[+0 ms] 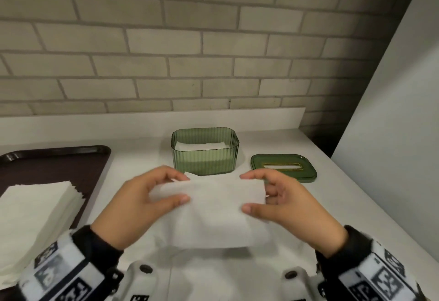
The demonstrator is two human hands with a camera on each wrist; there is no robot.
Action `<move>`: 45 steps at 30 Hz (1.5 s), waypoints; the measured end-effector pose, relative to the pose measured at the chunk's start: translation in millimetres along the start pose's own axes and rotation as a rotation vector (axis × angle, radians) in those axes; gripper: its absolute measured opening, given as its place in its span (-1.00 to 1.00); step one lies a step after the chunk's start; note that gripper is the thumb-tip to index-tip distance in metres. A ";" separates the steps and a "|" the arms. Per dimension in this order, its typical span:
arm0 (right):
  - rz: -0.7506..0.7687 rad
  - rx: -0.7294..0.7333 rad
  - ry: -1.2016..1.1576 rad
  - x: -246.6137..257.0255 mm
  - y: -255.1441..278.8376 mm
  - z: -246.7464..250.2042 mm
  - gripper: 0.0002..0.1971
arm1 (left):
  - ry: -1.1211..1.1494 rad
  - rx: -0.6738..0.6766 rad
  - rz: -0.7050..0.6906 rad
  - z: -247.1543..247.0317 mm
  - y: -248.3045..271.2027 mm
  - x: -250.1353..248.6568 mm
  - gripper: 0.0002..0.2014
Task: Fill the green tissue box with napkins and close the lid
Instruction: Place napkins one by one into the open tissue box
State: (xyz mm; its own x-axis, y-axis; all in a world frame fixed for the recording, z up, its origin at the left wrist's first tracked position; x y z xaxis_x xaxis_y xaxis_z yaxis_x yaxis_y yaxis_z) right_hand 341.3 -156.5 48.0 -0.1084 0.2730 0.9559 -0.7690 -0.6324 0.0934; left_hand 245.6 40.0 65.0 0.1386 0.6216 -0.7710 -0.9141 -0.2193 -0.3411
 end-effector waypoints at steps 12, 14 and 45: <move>0.057 -0.439 -0.023 11.9 -117.8 51.7 -0.82 | 0.249 -0.230 0.311 10.5 -114.9 84.3 -0.73; -0.001 -0.422 -0.084 -4.0 -143.3 50.7 -0.89 | 0.181 -0.276 0.320 10.6 -129.6 98.3 -0.77; -0.071 -0.036 1.283 -12.8 -264.6 7.0 -0.83 | -0.889 0.355 0.199 -38.7 -215.6 124.7 -0.51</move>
State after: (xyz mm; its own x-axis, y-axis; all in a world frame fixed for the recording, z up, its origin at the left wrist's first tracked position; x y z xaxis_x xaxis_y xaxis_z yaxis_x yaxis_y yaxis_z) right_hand 550.6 2.2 13.0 -0.5771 0.8167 -0.0039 -0.8123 -0.5735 0.1062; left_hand 474.8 135.7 21.6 -0.2351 0.9701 -0.0605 -0.9715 -0.2326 0.0455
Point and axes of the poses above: each hand's wrist, its own y-axis away from the middle knuckle, its own z-axis out of the back of the hand, x = y × z, the point moved 9 cm from there along -y, towards the middle knuckle, and after that the axes turned 7 degrees about -z, right-handed, at the moved point
